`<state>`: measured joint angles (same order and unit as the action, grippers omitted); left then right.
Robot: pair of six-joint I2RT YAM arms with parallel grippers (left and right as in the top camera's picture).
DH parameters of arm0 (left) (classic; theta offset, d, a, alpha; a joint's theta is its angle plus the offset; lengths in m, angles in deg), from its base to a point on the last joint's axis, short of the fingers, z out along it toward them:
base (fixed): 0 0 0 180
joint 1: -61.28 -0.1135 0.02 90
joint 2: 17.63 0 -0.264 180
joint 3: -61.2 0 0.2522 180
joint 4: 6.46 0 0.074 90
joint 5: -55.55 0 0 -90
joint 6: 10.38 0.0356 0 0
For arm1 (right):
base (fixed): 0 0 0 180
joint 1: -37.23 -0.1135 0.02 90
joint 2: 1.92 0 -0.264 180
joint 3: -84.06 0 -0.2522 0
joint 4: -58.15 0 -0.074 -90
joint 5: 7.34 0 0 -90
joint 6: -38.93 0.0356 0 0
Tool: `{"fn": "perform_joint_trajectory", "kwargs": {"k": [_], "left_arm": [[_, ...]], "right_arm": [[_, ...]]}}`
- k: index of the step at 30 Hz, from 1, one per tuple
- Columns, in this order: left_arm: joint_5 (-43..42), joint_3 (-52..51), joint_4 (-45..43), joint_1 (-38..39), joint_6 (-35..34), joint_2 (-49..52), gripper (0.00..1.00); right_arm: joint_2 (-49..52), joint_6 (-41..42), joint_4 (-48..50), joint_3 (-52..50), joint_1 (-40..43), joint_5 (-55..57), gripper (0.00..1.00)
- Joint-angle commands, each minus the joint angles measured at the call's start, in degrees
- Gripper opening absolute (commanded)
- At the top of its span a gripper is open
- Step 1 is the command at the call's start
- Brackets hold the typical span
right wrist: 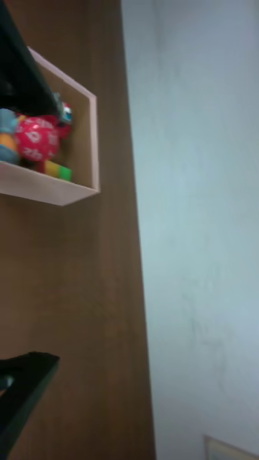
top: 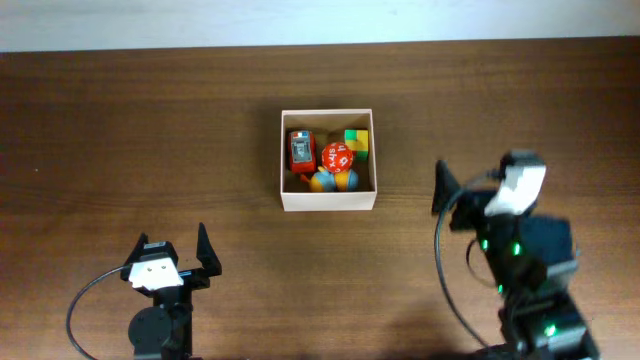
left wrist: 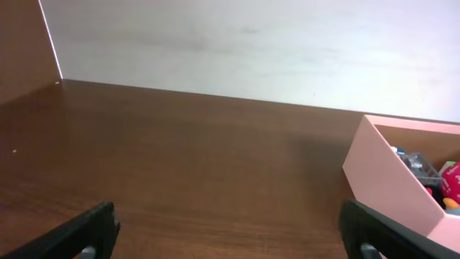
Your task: Pack container
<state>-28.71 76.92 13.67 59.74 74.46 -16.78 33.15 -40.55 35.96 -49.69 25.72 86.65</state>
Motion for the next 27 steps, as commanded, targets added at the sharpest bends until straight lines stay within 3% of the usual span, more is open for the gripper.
{"fn": "perform_joint_trajectory", "kwargs": {"k": [1,13,27], "left_arm": [[-1.01,-0.52,-0.17,-0.28,0.92,-0.55,0.99],[-1.01,-0.52,-0.17,-0.28,0.92,-0.55,0.99],[-1.01,-0.52,-0.17,-0.28,0.9,-0.55,0.99]], "right_arm": [[-6.88,0.04,2.58,-7.56,1.31,-3.91,0.99],[-27.19,0.04,3.52,-23.15,3.02,-5.33,0.99],[-34.88,-0.02,3.98,-32.17,3.04,-4.85,0.99]]}}
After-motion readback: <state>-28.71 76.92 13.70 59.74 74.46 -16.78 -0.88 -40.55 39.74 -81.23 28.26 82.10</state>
